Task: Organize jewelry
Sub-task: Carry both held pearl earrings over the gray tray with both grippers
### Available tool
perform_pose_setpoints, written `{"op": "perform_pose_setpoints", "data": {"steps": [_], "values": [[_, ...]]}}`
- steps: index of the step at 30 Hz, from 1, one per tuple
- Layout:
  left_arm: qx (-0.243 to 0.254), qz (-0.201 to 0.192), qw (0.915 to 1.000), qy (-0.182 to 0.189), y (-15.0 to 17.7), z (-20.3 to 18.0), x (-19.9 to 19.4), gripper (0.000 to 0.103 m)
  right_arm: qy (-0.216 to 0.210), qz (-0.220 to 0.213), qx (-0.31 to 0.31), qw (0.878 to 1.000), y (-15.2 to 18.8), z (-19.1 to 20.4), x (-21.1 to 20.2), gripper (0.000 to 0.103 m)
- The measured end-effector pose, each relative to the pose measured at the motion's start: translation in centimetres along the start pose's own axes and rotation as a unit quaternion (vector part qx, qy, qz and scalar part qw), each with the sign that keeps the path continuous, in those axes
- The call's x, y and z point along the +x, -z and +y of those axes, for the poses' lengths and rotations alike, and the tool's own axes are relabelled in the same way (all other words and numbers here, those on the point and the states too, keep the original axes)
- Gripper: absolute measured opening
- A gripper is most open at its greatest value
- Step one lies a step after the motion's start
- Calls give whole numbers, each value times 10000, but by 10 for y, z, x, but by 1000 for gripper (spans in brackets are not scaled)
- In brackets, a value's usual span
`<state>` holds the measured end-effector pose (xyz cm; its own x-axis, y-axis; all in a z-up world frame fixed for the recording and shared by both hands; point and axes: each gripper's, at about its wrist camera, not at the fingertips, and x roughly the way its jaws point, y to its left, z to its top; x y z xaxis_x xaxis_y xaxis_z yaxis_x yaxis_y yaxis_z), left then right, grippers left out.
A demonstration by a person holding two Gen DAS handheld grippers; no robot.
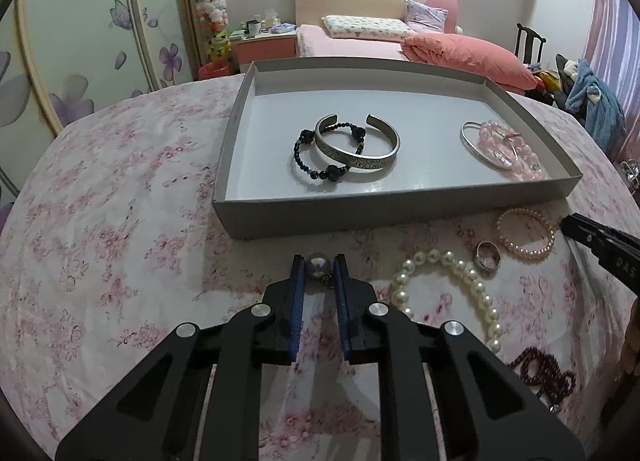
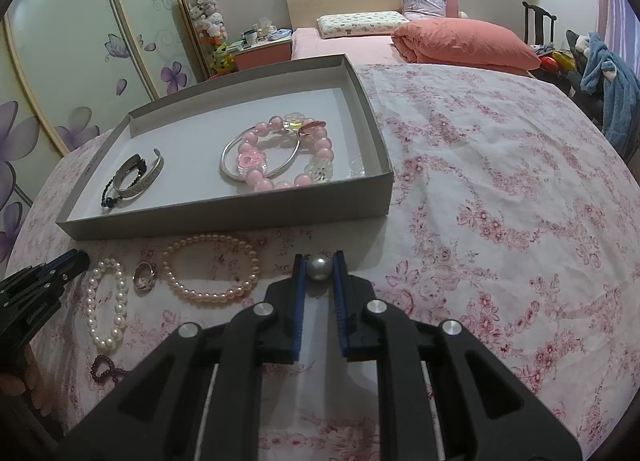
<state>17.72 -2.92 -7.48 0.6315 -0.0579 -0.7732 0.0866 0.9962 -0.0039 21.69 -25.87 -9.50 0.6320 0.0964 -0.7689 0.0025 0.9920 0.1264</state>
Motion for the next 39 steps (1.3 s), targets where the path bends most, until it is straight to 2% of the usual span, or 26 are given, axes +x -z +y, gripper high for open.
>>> {"op": "perform_pose_setpoints", "data": {"steps": [18,24,32,39], "values": [[-60,4,10000,50,-5,4,3,16,-101,2,67,9999,0,-2,0,15],[-201,-32,9997,102,-1,9,0,15,-289,-73,303,9991,2,-11,-4,14],[-282,-555,9980,124,3,13,-34,15,-550,-432,197,9974,6,2,-28,14],[-156,-1172,9930,63,5,3,-64,15,-714,-990,-110,9925,12,26,-62,14]]}}
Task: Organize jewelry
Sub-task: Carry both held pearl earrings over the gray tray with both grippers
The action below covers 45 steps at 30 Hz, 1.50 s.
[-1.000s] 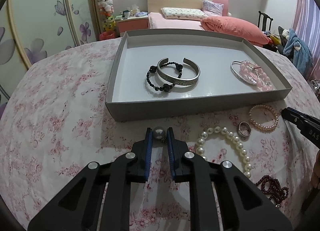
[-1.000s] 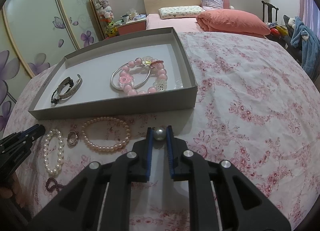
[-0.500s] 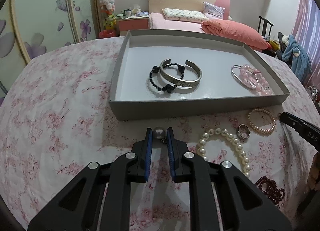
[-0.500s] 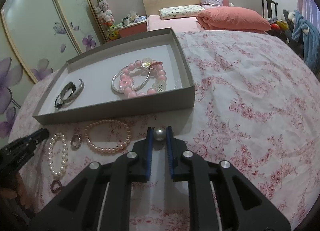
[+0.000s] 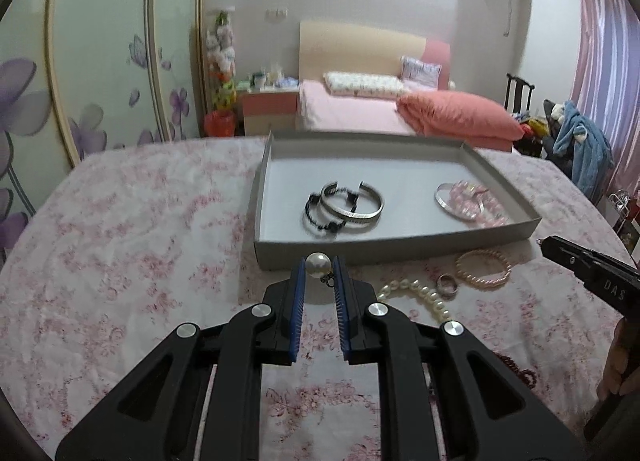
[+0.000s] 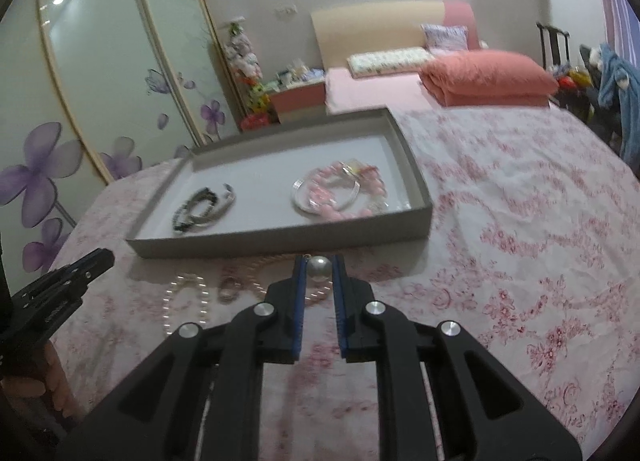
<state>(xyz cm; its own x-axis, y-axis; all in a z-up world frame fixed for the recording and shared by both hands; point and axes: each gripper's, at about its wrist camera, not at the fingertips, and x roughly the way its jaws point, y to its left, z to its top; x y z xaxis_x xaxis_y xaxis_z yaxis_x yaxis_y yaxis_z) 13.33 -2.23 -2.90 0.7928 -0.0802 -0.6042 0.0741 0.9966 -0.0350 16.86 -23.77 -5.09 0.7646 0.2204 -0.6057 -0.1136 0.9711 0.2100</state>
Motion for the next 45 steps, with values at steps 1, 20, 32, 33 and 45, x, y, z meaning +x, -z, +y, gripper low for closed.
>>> {"op": "perform_pose_setpoints", "data": {"steps": [1,20,32,33,45], "values": [[34,-99,9999,-12,-1,-3,-4,15,-9,-71,-45,10000,0,3,-4,14],[198,-1189,9924,-255,-10,-21,-45,15,590,-1749,-949,9782,-14,53,-69,14],[210,-1341,9902,-344,-29,-24,-37,15,701,-2065,-991,9709,-40,60,-65,14],[221,-1336,9902,-338,-31,-24,-34,15,707,-2077,-982,9707,-41,59,-63,14],[103,-786,9969,-22,-55,-23,27,15,40,-1150,-115,9933,-73,23,11,14]]}}
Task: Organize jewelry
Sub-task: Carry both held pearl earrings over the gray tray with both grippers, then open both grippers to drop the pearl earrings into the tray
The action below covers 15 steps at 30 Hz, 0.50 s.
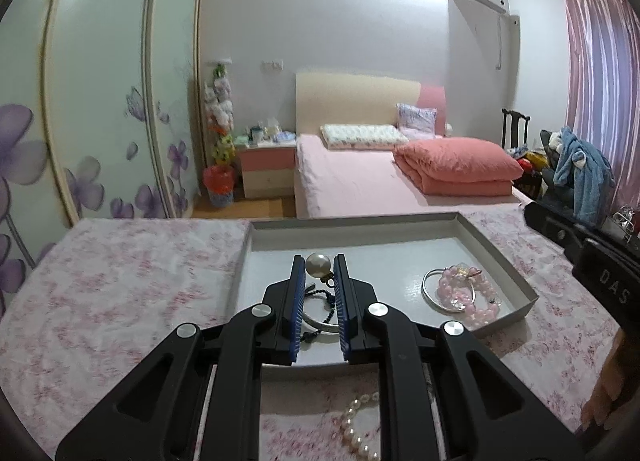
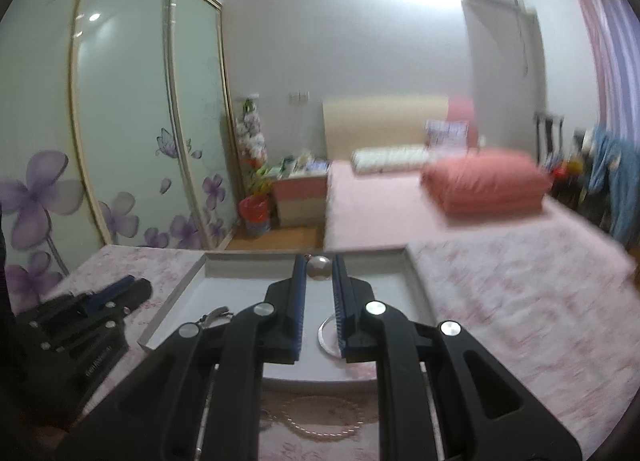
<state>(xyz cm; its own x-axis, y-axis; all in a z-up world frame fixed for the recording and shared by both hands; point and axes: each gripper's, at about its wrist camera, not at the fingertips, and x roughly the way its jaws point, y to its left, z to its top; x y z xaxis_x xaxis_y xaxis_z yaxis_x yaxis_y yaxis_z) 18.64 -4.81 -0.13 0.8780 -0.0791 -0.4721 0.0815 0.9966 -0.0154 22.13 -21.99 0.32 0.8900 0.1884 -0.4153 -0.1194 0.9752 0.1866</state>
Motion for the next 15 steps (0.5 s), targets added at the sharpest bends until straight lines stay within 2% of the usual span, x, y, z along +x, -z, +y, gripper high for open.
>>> {"op": "perform_pose_setpoints", "data": {"steps": [7,15], "values": [[-78,574,9982,147,5,-2,48,15,-306,910,770,9924,12,-26,63,14],[-60,873,9960,196,10,-4,73,15,-360,1344,993,9853,25,-30,93,16]]}}
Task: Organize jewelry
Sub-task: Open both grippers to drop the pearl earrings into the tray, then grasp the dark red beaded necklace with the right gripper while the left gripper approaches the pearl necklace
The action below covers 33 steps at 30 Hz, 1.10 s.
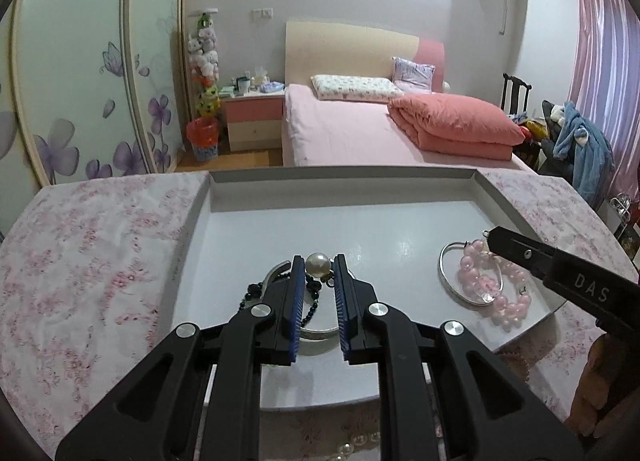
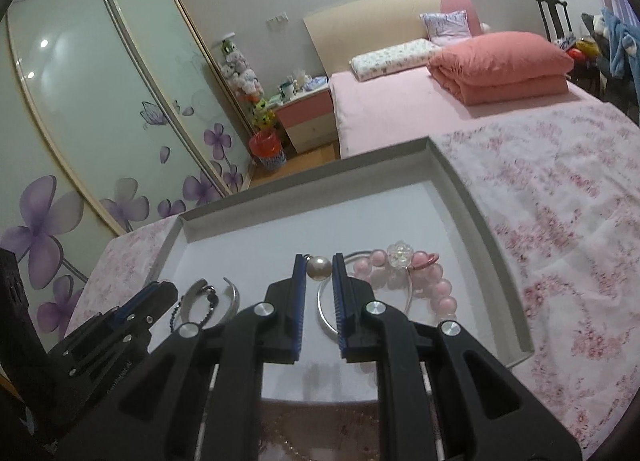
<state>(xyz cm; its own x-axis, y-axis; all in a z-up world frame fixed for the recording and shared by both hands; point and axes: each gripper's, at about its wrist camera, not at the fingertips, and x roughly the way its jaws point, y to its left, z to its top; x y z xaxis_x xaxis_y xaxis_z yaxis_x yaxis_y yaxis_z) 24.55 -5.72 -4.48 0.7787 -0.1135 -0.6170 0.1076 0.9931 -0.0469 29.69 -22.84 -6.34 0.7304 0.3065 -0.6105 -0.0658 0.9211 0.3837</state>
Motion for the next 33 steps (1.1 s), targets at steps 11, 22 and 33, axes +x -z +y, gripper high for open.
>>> {"op": "perform_pose_setpoints", "data": {"steps": [11,22,33], "values": [[-308,5,9995,115,-1,23,-17,32,-31,-132,139,9998,0,-11,-20,27],[-527,177,9983,147,22,52,-50,32,87,-7,-73,9999,24,-21,-62,27],[-235,605,9971,396,53,37,-60,33,-416,1075,-989,9884,106,1,-89,30]]}}
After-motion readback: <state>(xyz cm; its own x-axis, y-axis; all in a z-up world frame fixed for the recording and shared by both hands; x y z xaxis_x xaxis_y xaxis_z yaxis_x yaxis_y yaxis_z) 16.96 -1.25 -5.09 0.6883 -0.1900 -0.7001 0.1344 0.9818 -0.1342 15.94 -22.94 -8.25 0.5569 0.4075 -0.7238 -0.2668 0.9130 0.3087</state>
